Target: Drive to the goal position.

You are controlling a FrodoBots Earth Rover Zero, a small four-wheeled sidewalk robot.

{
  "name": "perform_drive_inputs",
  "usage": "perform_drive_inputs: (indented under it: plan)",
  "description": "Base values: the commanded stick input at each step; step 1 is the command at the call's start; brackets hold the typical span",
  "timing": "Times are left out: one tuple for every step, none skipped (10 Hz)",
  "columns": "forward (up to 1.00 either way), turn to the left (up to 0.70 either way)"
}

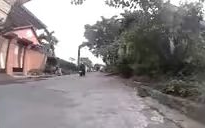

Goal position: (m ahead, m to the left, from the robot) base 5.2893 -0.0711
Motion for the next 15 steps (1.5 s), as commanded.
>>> perform_drive_inputs:
  plan:
    - [0.98, 0.00]
    - [0.98, 0.00]
    - [0.98, 0.00]
    - [0.98, 0.00]
    - [0.98, 0.00]
    - [0.98, 0.00]
    - [0.98, 0.00]
    - [0.98, 0.00]
    - [0.98, 0.00]
    - [0.98, -0.15]
    - [0.98, -0.36]
    - [0.98, -0.39]
    - [0.98, -0.39]
    - [0.98, 0.00]
    - [0.98, 0.00]
